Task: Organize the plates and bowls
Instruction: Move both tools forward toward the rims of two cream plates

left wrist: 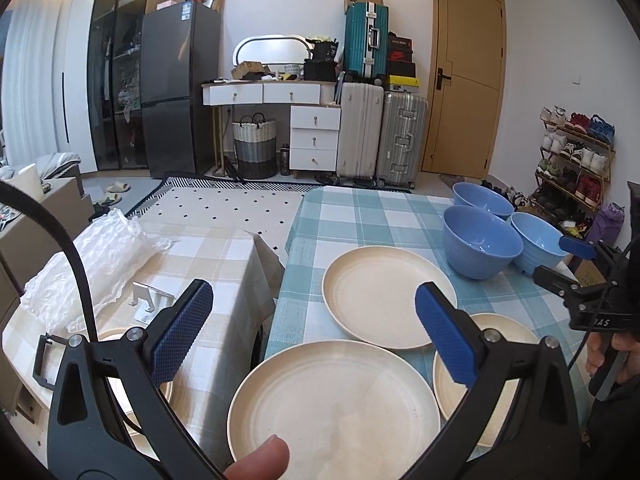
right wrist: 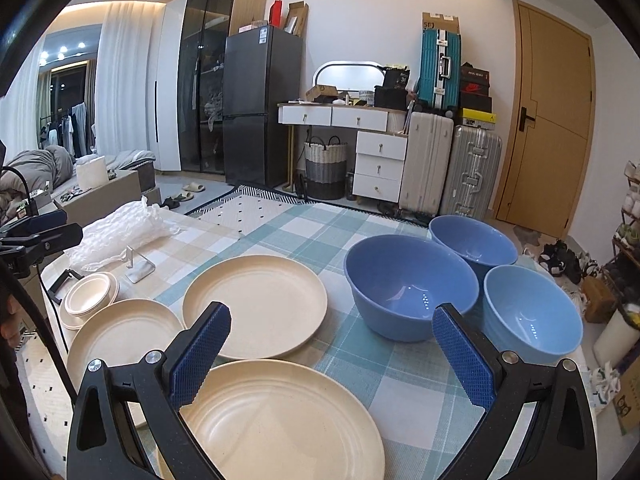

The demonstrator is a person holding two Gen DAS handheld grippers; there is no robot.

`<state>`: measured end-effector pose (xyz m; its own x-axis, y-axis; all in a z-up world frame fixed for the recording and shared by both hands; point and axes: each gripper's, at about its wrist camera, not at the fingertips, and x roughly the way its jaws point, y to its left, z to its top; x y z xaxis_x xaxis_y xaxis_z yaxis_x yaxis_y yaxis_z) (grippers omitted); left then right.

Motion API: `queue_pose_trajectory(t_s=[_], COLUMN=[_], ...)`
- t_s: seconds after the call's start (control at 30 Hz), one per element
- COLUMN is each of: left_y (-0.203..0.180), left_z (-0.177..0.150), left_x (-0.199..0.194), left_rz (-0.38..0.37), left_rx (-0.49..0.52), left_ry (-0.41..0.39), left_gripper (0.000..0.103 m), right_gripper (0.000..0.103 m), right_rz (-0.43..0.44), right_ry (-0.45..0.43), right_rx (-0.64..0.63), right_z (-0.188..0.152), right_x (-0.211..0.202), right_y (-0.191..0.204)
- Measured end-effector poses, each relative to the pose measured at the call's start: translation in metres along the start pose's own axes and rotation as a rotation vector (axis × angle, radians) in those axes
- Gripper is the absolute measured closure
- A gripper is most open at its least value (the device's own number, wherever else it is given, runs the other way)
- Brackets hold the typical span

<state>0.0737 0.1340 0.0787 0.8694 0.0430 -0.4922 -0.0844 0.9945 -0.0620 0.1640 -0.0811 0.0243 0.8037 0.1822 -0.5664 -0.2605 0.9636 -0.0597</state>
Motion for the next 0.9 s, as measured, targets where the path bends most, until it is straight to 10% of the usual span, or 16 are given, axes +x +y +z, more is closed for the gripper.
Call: queue_pose_trajectory(t_s=[0.9], left_y=[-0.026], left_z=[0.024], left_x=[0.169], left_rz=[-0.060], left_rx=[0.109], left_ry=[0.259], left_gripper=[0.002], right_gripper=[0.000], right_rz=[0.166], right_ry=[0.307], right_rx=[0.147], right_z=[0.015], right_x=[0.103], right_y=[0.018])
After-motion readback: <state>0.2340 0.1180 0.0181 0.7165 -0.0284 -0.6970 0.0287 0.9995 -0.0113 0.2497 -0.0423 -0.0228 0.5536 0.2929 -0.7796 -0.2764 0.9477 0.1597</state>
